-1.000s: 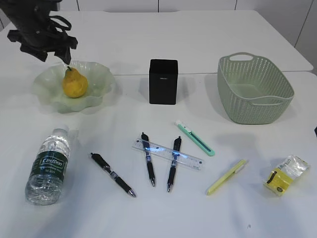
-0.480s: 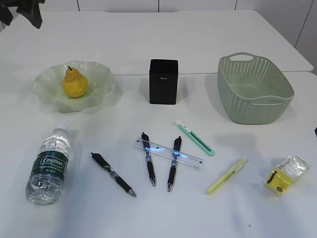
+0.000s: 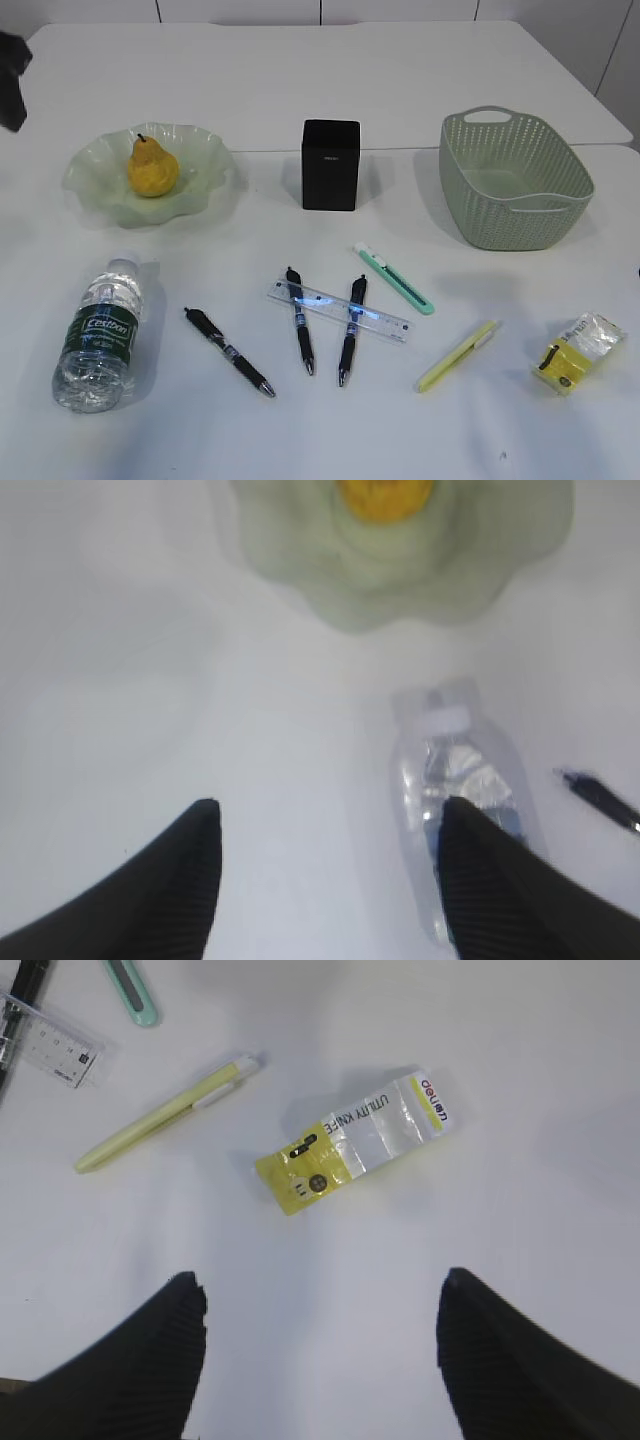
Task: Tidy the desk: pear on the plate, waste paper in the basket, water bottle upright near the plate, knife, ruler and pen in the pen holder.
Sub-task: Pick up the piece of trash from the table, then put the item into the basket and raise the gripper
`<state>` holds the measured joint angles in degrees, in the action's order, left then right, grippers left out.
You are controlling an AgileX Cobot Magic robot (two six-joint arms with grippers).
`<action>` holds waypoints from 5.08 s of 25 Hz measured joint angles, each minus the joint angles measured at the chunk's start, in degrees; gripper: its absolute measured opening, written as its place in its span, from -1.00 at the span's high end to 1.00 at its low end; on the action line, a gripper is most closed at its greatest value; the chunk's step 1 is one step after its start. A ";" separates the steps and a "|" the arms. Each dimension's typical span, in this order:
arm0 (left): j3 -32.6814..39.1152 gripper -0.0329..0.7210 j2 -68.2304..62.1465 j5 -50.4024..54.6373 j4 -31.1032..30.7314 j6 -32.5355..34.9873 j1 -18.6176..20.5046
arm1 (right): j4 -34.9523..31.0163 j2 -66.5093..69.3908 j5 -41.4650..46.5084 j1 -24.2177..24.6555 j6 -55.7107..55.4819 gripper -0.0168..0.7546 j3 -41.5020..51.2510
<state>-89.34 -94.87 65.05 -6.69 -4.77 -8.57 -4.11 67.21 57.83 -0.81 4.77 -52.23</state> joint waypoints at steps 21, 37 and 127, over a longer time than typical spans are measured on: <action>36.59 -0.31 21.98 -11.95 5.25 0.04 0.00 | 0.41 10.84 -6.43 0.00 -26.31 -0.43 -0.08; 36.59 -0.30 21.98 -12.99 5.29 0.04 0.00 | 3.37 29.01 -14.96 0.00 -50.27 -0.43 -0.22; 36.59 -0.26 21.98 -15.97 6.06 0.13 0.00 | 10.01 40.68 -18.56 0.00 -48.77 0.96 -38.77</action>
<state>-52.75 -72.90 49.08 -0.63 -4.64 -8.57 5.90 107.88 39.27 -0.81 -44.00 -90.99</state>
